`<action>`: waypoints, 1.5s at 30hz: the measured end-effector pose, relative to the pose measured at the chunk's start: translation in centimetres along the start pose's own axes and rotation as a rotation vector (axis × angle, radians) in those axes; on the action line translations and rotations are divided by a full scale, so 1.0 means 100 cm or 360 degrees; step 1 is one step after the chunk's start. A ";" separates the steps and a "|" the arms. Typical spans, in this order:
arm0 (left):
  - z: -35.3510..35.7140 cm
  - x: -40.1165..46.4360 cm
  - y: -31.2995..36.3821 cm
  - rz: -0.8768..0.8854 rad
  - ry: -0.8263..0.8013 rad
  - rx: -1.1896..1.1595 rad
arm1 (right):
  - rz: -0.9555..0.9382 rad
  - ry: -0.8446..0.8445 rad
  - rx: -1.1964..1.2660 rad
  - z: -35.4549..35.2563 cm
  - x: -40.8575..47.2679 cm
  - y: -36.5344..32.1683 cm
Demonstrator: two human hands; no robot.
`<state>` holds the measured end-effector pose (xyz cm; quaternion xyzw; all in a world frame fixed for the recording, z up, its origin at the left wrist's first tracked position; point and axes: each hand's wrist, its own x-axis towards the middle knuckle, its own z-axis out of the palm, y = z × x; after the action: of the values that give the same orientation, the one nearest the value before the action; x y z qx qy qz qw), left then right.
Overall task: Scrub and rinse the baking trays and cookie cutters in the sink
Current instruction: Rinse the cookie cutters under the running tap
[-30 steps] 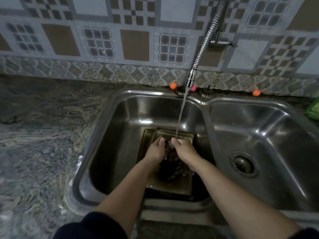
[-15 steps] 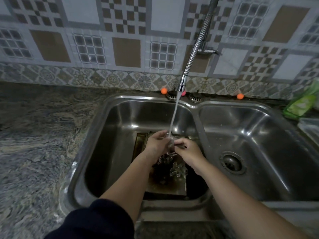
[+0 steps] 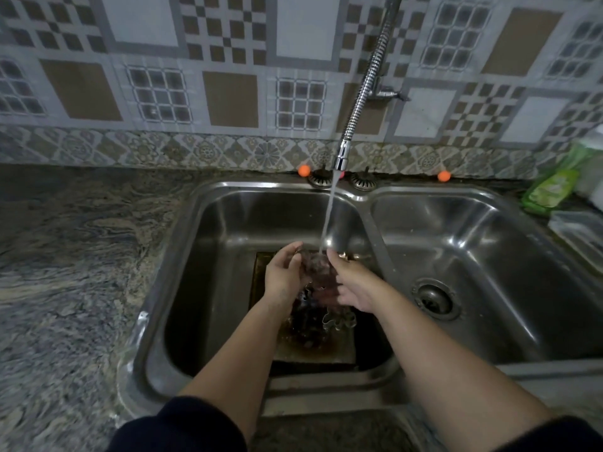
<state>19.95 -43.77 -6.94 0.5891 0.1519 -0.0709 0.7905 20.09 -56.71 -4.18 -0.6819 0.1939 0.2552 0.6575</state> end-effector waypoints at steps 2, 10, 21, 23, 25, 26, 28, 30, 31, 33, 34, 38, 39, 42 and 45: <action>0.002 0.001 0.002 0.0028 -0.0038 -0.0022 | -0.0039 -0.0008 0.0230 -0.003 0.002 -0.006; 0.035 0.010 0.009 0.0140 -0.0195 0.0310 | -0.0300 -0.0138 -0.0301 -0.053 -0.001 -0.008; 0.157 0.007 -0.045 0.0500 -0.0365 0.2114 | -0.0518 0.0661 -0.0884 -0.232 0.038 0.007; 0.166 0.010 -0.055 0.0463 -0.0275 0.2432 | -0.0405 0.0699 -0.1121 -0.269 0.054 0.020; 0.170 0.011 -0.058 0.0472 -0.0171 0.2564 | -0.0281 0.0735 -0.1371 -0.302 0.070 0.032; 0.172 0.011 -0.058 0.0488 -0.0139 0.2580 | -0.0217 0.0768 -0.1432 -0.317 0.079 0.038; 0.174 0.010 -0.058 0.0510 -0.0092 0.2611 | -0.0133 0.0811 -0.1452 -0.341 0.096 0.046; 0.175 0.012 -0.058 0.0526 -0.0039 0.2666 | -0.0091 0.0877 -0.1403 -0.357 0.111 0.050; 0.175 0.013 -0.059 0.0541 -0.0012 0.2682 | -0.0079 0.0914 -0.1380 -0.363 0.117 0.051; 0.175 0.013 -0.062 0.0596 0.0021 0.2642 | -0.0080 0.0971 -0.1319 -0.371 0.130 0.054; 0.174 0.014 -0.063 0.0615 0.0027 0.2606 | -0.0087 0.0976 -0.1282 -0.373 0.136 0.055; 0.171 0.018 -0.065 0.0603 0.0009 0.2564 | -0.0099 0.1028 -0.1394 -0.374 0.143 0.054; 0.170 0.019 -0.065 0.0615 0.0002 0.2563 | -0.0109 0.1043 -0.1434 -0.373 0.141 0.052; 0.170 0.019 -0.066 0.0616 -0.0005 0.2535 | -0.0138 0.1038 -0.1473 -0.370 0.134 0.046; 0.173 0.017 -0.064 0.0587 -0.0005 0.2526 | -0.0229 0.0991 -0.1463 -0.361 0.120 0.041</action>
<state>22.42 -62.02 -8.85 0.9893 -0.0441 -0.0268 0.1367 30.55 -92.06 -14.48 -0.9530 0.2006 0.0545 0.2202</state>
